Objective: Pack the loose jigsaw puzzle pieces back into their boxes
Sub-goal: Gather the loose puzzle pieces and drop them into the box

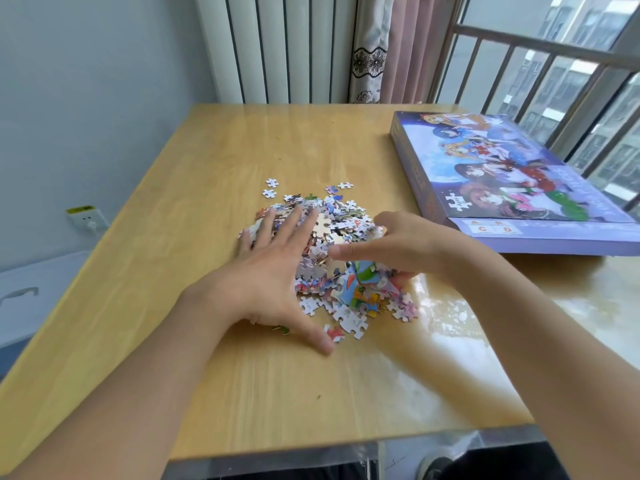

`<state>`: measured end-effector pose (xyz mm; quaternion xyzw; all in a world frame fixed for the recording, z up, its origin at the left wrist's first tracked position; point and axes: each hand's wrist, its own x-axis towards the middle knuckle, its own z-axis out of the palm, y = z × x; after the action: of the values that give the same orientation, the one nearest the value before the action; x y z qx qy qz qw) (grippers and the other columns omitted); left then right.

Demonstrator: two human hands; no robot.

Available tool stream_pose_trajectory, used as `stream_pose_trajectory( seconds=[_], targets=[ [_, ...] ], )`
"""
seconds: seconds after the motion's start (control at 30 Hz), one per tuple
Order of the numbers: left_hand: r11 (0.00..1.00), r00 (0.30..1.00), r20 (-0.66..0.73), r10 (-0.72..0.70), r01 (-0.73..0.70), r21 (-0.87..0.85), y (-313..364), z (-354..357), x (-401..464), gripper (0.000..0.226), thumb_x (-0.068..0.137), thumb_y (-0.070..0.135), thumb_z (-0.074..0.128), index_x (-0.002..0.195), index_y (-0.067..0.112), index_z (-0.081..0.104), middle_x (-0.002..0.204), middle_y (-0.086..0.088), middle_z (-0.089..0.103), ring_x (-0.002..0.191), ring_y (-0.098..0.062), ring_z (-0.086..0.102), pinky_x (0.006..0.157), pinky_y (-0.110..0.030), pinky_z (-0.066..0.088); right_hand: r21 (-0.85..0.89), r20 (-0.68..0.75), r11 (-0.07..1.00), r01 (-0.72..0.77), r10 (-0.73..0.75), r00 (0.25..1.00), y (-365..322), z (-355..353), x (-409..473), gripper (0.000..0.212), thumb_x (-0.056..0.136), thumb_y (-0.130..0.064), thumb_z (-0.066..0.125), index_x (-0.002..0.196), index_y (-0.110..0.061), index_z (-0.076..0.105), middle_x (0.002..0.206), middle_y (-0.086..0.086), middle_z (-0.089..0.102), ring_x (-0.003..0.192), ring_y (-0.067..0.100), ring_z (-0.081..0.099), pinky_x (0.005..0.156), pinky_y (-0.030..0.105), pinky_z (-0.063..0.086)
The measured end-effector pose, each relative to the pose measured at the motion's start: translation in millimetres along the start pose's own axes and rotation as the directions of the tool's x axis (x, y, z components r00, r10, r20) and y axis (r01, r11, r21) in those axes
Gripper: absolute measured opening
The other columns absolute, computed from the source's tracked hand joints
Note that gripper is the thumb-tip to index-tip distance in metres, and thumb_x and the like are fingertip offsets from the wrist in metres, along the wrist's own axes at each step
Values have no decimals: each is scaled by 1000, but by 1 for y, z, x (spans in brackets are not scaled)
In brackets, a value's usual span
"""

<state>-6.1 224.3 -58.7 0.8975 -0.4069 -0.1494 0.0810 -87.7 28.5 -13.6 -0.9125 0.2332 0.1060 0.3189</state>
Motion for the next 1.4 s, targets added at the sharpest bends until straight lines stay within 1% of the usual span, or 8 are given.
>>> stream_pose_trajectory(
  seconds=[0.1, 0.2, 0.37, 0.47, 0.77, 0.97, 1.27, 1.4],
  targets=[
    [998, 998, -60, -29, 25, -60, -11, -1, 9, 161, 27, 97, 66, 147, 46, -30, 159, 19, -29, 147, -15, -31, 123, -53, -2, 163, 21, 986, -43, 40, 999, -3, 2, 13, 78, 59, -74, 80, 97, -11, 58, 82, 3, 54, 72, 21, 67, 79, 46, 63],
    [996, 992, -127, -22, 11, -86, -15, 2, 17, 153, 34, 101, 58, 152, 43, -19, 163, 17, -17, 151, -15, -18, 123, -51, 3, 257, 42, 963, -87, 79, 996, -8, 5, 27, 78, 49, -73, 80, 92, -13, 54, 67, -1, 41, 51, 20, 56, 87, 55, 58],
    [997, 981, -194, 1, -17, -79, -18, 7, 22, 147, 35, 106, 45, 155, 42, -10, 165, 13, -7, 152, -12, -10, 123, -54, 6, 346, 97, 932, -104, 74, 993, -20, 7, 33, 85, 57, -61, 88, 116, -7, 60, 82, 0, 42, 79, 23, 52, 68, 39, 61],
    [997, 975, -220, -11, -6, -75, -16, 7, 22, 146, 37, 106, 44, 156, 40, -9, 166, 12, -6, 152, -13, -8, 123, -54, 6, 312, 124, 947, -75, 37, 992, -25, 7, 29, 75, 59, -55, 91, 113, -8, 69, 103, 9, 61, 98, 22, 60, 59, 32, 59],
    [997, 943, -329, -56, 35, -71, -6, 11, 24, 140, 43, 106, 38, 157, 34, 0, 166, 7, 3, 153, -16, 0, 122, -51, 10, 269, 162, 961, -72, 29, 986, -39, 9, 14, 80, 58, -43, 94, 125, -16, 58, 130, 3, 55, 123, 25, 51, 96, 45, 53],
    [996, 921, -384, -68, 42, -75, -2, 14, 28, 141, 42, 108, 31, 157, 31, 2, 166, 5, 8, 153, -17, 6, 121, -52, 15, 268, 153, 961, -66, 25, 988, -46, 11, 12, 49, 72, -28, 88, 113, -14, 64, 115, 2, 59, 113, 24, 57, 89, 41, 58],
    [991, 911, -408, -52, -4, -136, -3, 12, 25, 145, 37, 106, 45, 156, 34, 5, 166, 5, 10, 152, -13, 7, 121, -49, 17, 358, 129, 931, -78, 33, 991, -33, 11, 23, 51, 72, -7, 87, 117, -20, 67, 104, 0, 59, 109, 23, 56, 71, 36, 56],
    [989, 911, -411, -22, -40, -141, -6, 9, 23, 143, 38, 103, 53, 157, 36, 10, 165, 8, 11, 152, -12, 8, 123, -48, 15, 481, 113, 875, -57, 3, 994, -17, 4, 29, 43, 73, -2, 84, 111, -16, 70, 114, 13, 70, 111, 29, 66, 80, 42, 60]
  ],
)
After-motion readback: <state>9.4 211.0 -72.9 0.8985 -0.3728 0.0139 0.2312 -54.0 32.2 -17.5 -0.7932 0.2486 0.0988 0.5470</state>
